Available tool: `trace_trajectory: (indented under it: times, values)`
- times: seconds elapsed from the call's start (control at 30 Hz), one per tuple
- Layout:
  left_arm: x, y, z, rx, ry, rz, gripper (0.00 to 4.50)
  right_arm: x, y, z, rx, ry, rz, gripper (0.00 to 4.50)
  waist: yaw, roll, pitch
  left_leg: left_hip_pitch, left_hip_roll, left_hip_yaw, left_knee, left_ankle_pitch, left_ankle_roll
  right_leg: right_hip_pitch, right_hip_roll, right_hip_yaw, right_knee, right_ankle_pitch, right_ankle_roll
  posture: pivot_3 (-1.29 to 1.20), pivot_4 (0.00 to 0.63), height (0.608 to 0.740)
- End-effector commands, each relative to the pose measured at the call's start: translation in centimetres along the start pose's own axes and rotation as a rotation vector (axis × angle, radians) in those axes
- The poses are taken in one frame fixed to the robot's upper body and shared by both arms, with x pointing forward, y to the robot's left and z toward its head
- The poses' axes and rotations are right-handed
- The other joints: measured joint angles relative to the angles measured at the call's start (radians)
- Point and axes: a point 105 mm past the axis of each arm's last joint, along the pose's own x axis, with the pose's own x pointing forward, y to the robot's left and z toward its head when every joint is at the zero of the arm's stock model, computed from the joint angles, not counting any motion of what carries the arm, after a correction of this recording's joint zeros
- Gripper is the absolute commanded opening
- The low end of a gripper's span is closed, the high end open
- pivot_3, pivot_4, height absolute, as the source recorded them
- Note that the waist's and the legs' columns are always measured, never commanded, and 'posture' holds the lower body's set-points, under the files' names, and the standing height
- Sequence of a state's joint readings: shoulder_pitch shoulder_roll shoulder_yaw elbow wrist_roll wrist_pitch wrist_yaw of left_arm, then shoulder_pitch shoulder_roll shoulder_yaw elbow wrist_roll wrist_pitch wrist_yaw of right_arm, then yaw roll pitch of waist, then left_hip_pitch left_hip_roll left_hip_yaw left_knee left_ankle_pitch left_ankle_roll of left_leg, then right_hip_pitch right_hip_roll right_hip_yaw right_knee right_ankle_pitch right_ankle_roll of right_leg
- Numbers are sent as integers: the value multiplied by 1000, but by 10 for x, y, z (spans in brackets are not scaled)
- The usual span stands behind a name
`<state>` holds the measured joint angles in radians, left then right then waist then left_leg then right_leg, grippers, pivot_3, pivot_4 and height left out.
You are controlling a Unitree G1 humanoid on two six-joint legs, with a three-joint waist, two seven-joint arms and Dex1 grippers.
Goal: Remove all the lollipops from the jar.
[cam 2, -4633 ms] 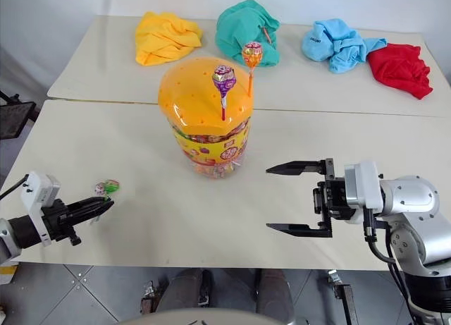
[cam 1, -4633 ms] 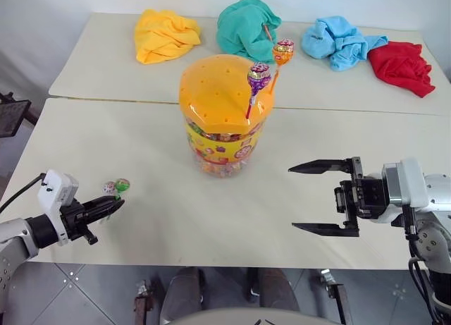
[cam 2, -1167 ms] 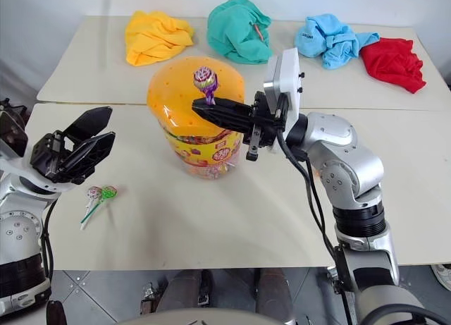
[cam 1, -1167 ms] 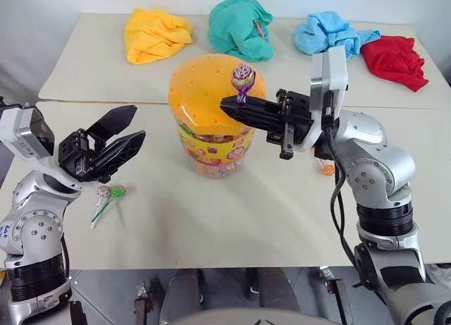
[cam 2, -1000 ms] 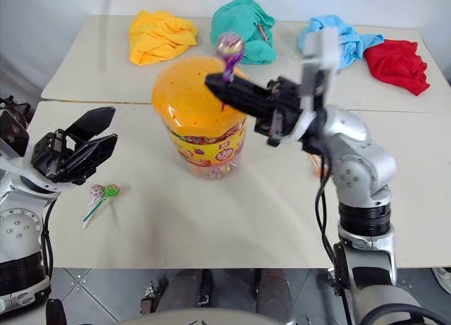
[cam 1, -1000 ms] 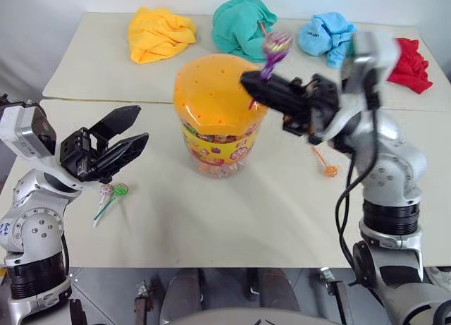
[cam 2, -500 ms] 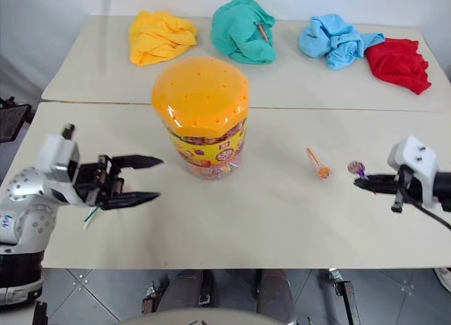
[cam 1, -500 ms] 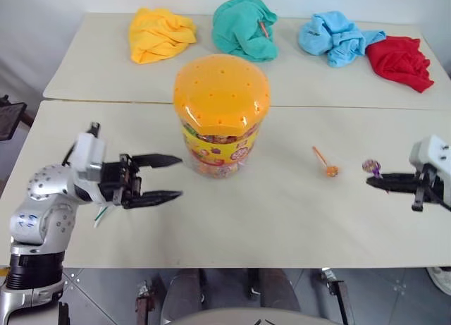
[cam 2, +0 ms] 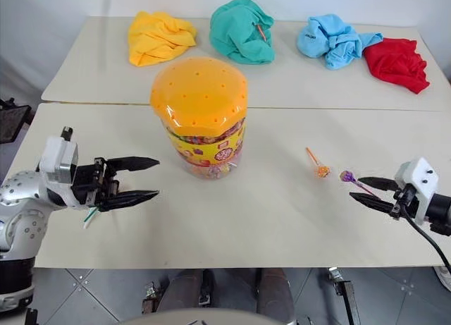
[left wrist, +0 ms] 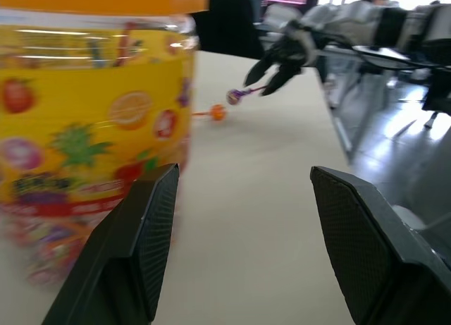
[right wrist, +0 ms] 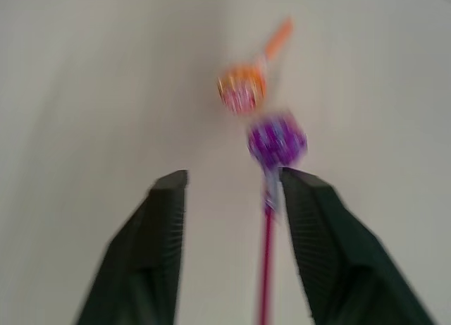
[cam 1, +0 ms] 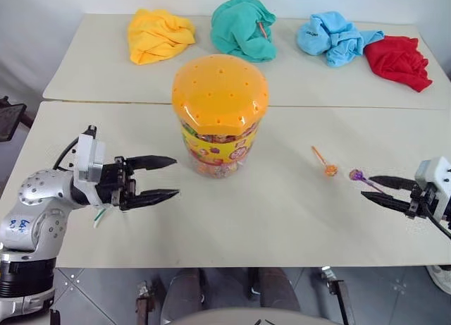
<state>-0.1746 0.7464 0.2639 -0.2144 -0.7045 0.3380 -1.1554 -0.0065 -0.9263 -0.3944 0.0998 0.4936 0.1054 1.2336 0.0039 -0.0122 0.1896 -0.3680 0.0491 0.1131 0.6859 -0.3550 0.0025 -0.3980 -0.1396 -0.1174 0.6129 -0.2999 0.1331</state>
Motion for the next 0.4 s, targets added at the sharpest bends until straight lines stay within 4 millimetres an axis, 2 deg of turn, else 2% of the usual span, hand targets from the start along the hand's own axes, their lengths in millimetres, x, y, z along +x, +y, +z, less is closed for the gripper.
trace_trajectory:
  times: [0.03,0.1,0.13,0.23,0.27,0.4]
  values:
    - [-16,31,-8,73,62,253,3155,22,10,60,-141,-284,31,3627,-5,0,0,0,0,0,0,0,0,0,0,0,0,0,0,0,150,740]
    - [-21,37,-10,83,57,313,3155,33,18,70,-151,-323,79,4305,-7,1,0,1,0,0,0,0,0,0,1,1,1,0,0,0,150,740]
    - [-22,39,-10,84,55,326,3155,36,20,71,-152,-325,88,4486,-6,1,0,1,0,0,0,0,-1,0,1,0,2,0,0,0,150,740]
    - [-34,55,-21,118,102,498,3155,67,35,79,-167,-392,176,4486,0,0,0,0,0,-3,0,-1,-1,-1,0,-2,3,0,0,0,150,740]
    - [-40,61,-24,138,119,556,3155,78,39,77,-153,-398,197,4486,0,0,0,-1,0,-3,0,-1,-1,-1,0,-2,2,0,0,0,150,740]
    - [-53,73,-29,196,134,677,3155,99,47,62,-150,-383,222,4486,2,0,0,-1,0,-3,1,-1,-1,-1,0,-3,4,0,0,0,150,740]
